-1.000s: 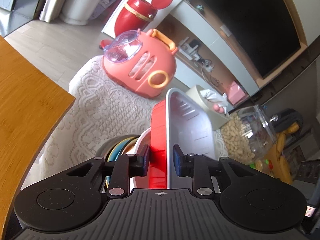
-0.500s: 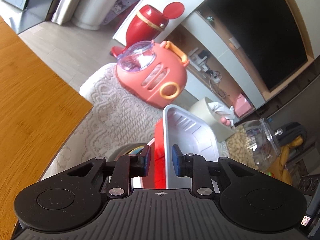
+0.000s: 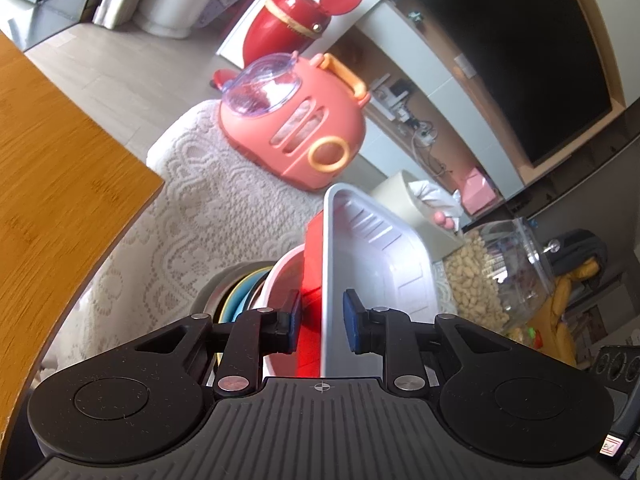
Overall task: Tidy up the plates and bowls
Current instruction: 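Carry the foil tray over the bowl stack with both tools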
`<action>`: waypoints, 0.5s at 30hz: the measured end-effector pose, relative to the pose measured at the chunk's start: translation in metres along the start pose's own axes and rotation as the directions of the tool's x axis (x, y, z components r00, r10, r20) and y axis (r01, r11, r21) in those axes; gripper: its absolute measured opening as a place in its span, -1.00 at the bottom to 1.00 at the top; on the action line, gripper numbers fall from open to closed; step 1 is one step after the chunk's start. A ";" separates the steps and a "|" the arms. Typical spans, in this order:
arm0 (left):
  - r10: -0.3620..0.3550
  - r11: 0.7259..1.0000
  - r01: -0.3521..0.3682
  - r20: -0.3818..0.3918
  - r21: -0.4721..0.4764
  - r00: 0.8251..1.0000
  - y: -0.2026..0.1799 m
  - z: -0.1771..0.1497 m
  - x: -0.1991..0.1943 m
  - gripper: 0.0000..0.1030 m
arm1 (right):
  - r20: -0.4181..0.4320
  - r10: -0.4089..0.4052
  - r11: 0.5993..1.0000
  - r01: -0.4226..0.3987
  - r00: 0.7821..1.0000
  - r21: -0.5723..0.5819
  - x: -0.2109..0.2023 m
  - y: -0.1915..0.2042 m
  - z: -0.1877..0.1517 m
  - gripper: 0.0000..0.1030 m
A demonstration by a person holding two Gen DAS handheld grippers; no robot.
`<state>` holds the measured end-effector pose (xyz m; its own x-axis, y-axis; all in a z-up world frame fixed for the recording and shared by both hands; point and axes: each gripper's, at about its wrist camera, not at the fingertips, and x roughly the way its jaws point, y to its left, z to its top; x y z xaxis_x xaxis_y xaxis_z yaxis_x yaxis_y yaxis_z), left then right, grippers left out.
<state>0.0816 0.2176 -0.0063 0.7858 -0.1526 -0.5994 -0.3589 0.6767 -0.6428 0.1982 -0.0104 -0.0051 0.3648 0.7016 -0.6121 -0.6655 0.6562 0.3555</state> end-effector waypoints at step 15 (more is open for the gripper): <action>-0.048 0.999 0.048 0.027 -0.002 0.998 -0.005 0.000 -0.019 -0.50 | 0.016 -0.011 1.000 0.011 1.000 -0.002 -0.009 0.000 -0.003 -0.17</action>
<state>0.0687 0.2170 0.0085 0.8153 -0.1655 -0.5549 -0.3220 0.6669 -0.6720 0.1928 -0.0175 -0.0019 0.3824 0.6988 -0.6045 -0.6627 0.6633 0.3476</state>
